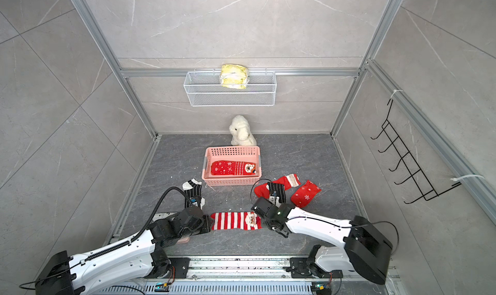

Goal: Place the socks together as a pair
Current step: Pick up the sock at the center of the board, then flatten out the sock.

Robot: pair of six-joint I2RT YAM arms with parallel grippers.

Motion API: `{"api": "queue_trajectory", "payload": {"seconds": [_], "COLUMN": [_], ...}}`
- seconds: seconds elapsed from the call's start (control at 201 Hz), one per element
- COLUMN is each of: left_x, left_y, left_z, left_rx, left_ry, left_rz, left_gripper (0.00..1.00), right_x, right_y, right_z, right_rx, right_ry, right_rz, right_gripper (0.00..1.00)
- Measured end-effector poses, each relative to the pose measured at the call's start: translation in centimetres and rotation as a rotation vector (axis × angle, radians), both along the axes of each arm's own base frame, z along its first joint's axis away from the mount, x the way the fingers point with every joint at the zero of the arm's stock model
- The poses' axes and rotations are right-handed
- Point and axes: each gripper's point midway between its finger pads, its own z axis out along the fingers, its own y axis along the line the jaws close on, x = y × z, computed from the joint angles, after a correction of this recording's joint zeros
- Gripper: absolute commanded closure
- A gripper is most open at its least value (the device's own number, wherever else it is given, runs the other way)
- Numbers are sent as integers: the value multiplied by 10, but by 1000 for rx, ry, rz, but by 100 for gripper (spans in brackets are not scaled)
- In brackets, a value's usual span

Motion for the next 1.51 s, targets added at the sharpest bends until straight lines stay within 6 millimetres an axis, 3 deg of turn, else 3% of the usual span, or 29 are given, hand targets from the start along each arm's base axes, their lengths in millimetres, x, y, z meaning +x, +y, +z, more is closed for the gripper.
{"api": "queue_trajectory", "payload": {"seconds": [0.264, 0.388, 0.498, 0.736, 0.96, 1.199, 1.508], "left_x": [-1, -3, -3, -3, -6, -6, -4], "left_y": [2, 4, 5, 5, 2, 1, -9], "left_z": [15, 19, 22, 26, 26, 27, 36], "left_rx": [-37, -48, -55, -62, -69, -78, -82], "left_ry": [-27, -36, -41, -46, -38, -36, -34], "left_rz": [0, 0, 0, 0, -14, -22, -51], "left_gripper": [78, 77, 77, 76, 57, 48, 49], "right_x": [11, 11, 8, 2, 0, -14, -31], "right_y": [-7, -18, -26, -34, -35, -40, -51], "right_z": [123, 161, 180, 190, 192, 194, 197], "right_rx": [147, 158, 160, 170, 159, 200, 246], "right_ry": [-223, -288, -320, -338, -342, -333, -329], "right_rz": [1, 3, 8, 22, 58, 94, 128], "right_gripper": [100, 100, 100, 100, 100, 100, 100]}}
